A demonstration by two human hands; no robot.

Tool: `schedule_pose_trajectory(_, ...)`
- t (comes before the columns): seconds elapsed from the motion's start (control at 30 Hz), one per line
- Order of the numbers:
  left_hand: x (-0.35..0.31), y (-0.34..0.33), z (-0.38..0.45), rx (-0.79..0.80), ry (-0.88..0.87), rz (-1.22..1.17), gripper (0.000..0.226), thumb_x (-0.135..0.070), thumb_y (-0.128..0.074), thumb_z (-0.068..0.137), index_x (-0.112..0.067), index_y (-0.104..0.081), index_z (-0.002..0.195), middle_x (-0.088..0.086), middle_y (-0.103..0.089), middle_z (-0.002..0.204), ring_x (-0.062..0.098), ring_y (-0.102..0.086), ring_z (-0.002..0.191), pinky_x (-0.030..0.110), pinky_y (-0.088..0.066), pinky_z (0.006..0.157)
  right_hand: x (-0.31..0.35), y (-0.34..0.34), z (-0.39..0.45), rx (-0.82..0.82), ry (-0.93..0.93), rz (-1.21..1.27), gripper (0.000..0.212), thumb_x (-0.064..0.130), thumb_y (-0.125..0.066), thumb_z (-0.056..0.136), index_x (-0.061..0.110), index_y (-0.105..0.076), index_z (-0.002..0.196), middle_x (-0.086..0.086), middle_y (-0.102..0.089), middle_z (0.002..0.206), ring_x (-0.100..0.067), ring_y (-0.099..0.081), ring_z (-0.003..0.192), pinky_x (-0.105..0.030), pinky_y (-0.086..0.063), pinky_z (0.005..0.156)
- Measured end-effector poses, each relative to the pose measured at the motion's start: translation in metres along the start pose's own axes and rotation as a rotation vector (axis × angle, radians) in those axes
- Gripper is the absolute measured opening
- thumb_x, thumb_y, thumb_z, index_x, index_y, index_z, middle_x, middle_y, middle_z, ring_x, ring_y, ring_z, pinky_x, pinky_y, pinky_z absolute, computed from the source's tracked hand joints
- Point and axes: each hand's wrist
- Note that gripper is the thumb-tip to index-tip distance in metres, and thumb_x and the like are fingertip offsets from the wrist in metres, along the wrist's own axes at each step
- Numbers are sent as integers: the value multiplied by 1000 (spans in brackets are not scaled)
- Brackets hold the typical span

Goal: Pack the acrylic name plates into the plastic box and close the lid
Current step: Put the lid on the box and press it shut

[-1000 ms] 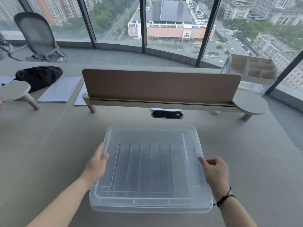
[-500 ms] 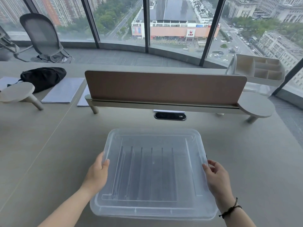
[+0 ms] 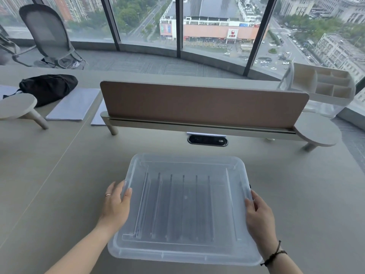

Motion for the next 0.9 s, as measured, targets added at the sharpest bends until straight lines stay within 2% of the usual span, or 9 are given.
schedule_pose_trajectory(0.13,-10,2,16,38,10,-51,55,-46,-36,100,-26,-28,150,1,-34,155,24,-24,144,44,-21,116,15,-7,13,-35,15,-44,25,19,-47,94,24,-63,113,4,-64,92,-22,-49,96,-36,-40,77)
schedule_pose_trajectory(0.23,-16,4,24,16,38,8,59,-54,-34,97,-35,-18,150,1,-35,154,31,-30,140,52,-30,109,23,-9,21,-79,-113,-40,39,31,-53,94,18,-53,130,-7,-53,125,-24,-45,121,-40,-37,101)
schedule_pose_trajectory(0.37,-28,6,25,-119,41,255,68,-58,-30,96,-24,-13,152,16,-49,142,37,-49,125,50,-43,91,27,-14,30,-22,-235,-29,59,47,-50,92,20,-37,142,-9,-53,136,-29,-49,124,-45,-42,101)
schedule_pose_trajectory(0.5,-32,6,27,-172,15,414,63,-55,-27,97,-16,-31,147,14,-59,132,38,-58,114,47,-46,84,26,-17,35,-2,-255,-109,69,57,-44,90,18,-32,146,-8,-48,143,-30,-44,132,-49,-40,104)
schedule_pose_trajectory(0.53,-31,6,27,-181,12,431,61,-54,-27,97,-15,-36,144,14,-61,130,38,-59,112,46,-46,83,24,-18,36,-11,-253,-137,69,62,-43,87,18,-39,140,-9,-53,137,-30,-49,125,-49,-44,100)
schedule_pose_trajectory(0.6,-31,6,28,-194,9,459,58,-52,-28,98,-15,-42,140,13,-63,126,38,-61,108,44,-46,80,24,-17,35,-62,-225,-192,61,67,-43,80,15,-55,112,-11,-60,111,-24,-59,93,-46,-52,81)
schedule_pose_trajectory(0.67,-30,6,28,-204,-2,483,53,-50,-28,98,-15,-48,133,13,-66,118,38,-63,100,43,-47,76,27,-15,33,-138,-187,-264,45,60,-50,83,15,-55,85,-7,-54,93,-15,-54,72,-38,-49,66)
schedule_pose_trajectory(0.77,-30,6,27,-217,-24,512,46,-46,-28,98,-13,-52,120,12,-68,107,37,-65,89,40,-46,69,33,-12,34,-179,-141,-376,40,53,-54,86,16,-53,70,-3,-52,84,-24,-54,66,-34,-46,62)
schedule_pose_trajectory(0.9,-36,4,25,-216,-28,557,42,-40,-31,100,-7,-52,117,15,-67,100,38,-65,84,37,-41,63,33,-14,41,-143,-186,-383,38,49,-56,86,13,-54,72,-5,-59,75,-29,-55,70,-32,-41,57)
Point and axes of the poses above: each hand's wrist, its own z-axis towards the middle knuckle, its own y-axis out of the back of the hand, x = y × z
